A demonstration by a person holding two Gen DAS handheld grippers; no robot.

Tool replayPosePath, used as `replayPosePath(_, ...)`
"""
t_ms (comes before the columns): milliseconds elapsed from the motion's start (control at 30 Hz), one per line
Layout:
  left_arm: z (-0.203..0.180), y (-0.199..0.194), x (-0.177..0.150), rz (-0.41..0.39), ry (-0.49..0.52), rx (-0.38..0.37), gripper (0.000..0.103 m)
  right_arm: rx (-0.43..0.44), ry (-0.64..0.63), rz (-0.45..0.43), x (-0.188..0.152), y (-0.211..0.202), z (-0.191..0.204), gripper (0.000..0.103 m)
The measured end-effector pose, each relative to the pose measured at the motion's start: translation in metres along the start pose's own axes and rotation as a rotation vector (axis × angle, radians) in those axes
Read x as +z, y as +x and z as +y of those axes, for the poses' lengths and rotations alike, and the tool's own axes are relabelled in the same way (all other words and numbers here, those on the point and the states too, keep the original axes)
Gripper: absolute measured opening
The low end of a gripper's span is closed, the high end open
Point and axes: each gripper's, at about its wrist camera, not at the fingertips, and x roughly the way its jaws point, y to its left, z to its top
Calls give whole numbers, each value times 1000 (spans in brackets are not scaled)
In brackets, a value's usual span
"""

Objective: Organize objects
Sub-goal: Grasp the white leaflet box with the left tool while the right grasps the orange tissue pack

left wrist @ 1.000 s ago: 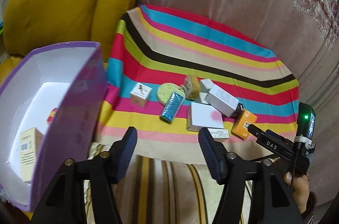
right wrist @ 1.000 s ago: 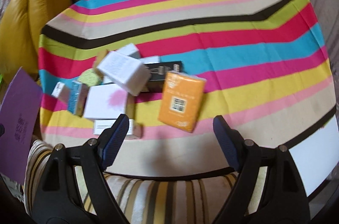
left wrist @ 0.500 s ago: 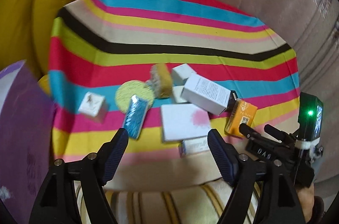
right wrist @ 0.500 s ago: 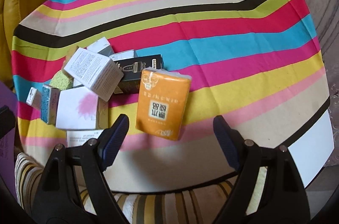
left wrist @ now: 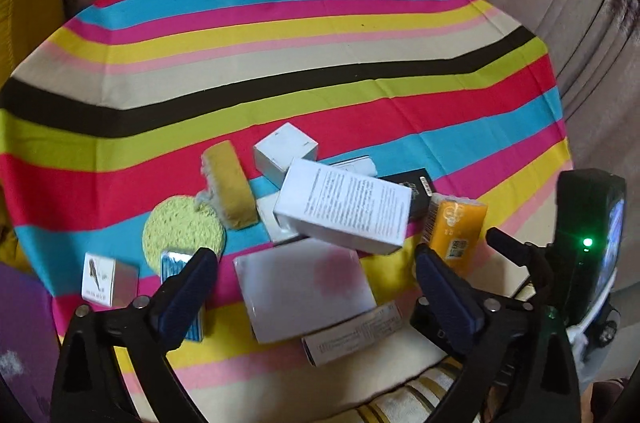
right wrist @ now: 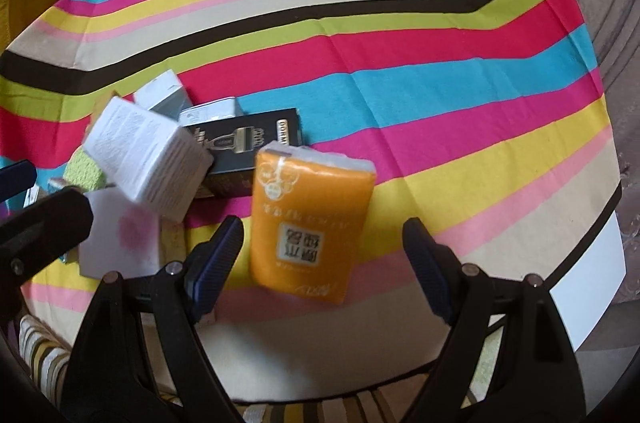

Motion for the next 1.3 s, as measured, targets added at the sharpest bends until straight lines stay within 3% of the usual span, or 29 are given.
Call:
replayPosePath(200,-9,20,9,35,73,-15,103,2,14,5,-2,6,-4,82)
replayPosePath(367,-18,30,14,42,141,11,103,29,46,44,-6,15,-12,59)
replayPosePath(767,-9,50,18,65,118,21,103,55,65,32,-12,9,-17,57)
replayPosePath(833,-7,52,19,64,109,17,97,59,68,31,-10,12,-18,57)
replayPosePath(867,-6,51,18,62,102,14,87,62,68,31,-11,11,-18,57)
replayPosePath(1300,-4,34,8,11,82,20,87,138,94,-13,-17,-2,-24,56)
